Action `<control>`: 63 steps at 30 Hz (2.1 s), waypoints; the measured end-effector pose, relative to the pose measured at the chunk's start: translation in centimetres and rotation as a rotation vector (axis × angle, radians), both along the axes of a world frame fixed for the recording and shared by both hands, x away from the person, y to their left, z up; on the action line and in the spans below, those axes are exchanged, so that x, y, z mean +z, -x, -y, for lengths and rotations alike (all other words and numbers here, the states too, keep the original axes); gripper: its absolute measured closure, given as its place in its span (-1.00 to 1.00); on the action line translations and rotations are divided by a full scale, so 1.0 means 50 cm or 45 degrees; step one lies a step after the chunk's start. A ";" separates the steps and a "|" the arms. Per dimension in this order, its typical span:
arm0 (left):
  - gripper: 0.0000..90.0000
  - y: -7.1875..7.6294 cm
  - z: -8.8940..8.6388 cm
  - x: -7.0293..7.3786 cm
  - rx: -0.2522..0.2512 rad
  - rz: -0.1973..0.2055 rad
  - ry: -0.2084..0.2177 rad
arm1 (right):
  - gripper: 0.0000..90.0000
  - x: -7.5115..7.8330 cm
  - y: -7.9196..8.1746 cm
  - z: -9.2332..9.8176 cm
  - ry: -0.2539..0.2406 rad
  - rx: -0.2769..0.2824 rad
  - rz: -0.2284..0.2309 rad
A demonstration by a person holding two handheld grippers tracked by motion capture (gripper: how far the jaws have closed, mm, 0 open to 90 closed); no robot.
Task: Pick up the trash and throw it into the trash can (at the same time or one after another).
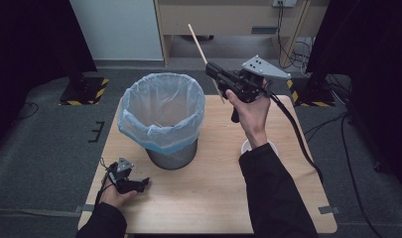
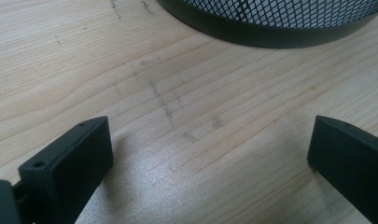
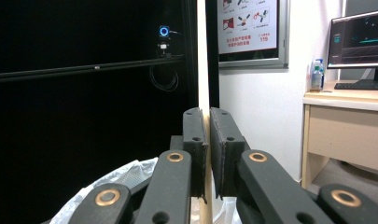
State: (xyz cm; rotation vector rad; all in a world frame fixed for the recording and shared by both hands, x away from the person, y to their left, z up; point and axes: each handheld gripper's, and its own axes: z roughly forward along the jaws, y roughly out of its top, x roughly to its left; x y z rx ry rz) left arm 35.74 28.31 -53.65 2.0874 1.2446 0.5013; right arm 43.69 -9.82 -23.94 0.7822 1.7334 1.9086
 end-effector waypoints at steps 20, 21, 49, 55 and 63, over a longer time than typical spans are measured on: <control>-1.00 0.000 0.000 0.000 -0.003 0.001 -0.001 | 0.91 0.000 -0.023 -0.043 -0.019 0.045 -0.001; -1.00 0.000 0.000 0.000 -0.003 0.001 -0.001 | 0.91 -0.002 -0.025 -0.045 -0.018 0.042 -0.005; -1.00 -0.001 0.000 0.000 -0.004 0.001 -0.001 | 0.88 -0.056 -0.062 -0.161 0.004 0.082 -0.040; -1.00 -0.001 0.000 0.000 -0.004 0.001 0.000 | 0.53 -0.058 -0.070 -0.178 0.036 0.121 -0.057; -1.00 -0.001 0.000 0.000 -0.004 0.001 -0.001 | 0.34 -0.022 -0.054 -0.123 0.035 0.066 -0.028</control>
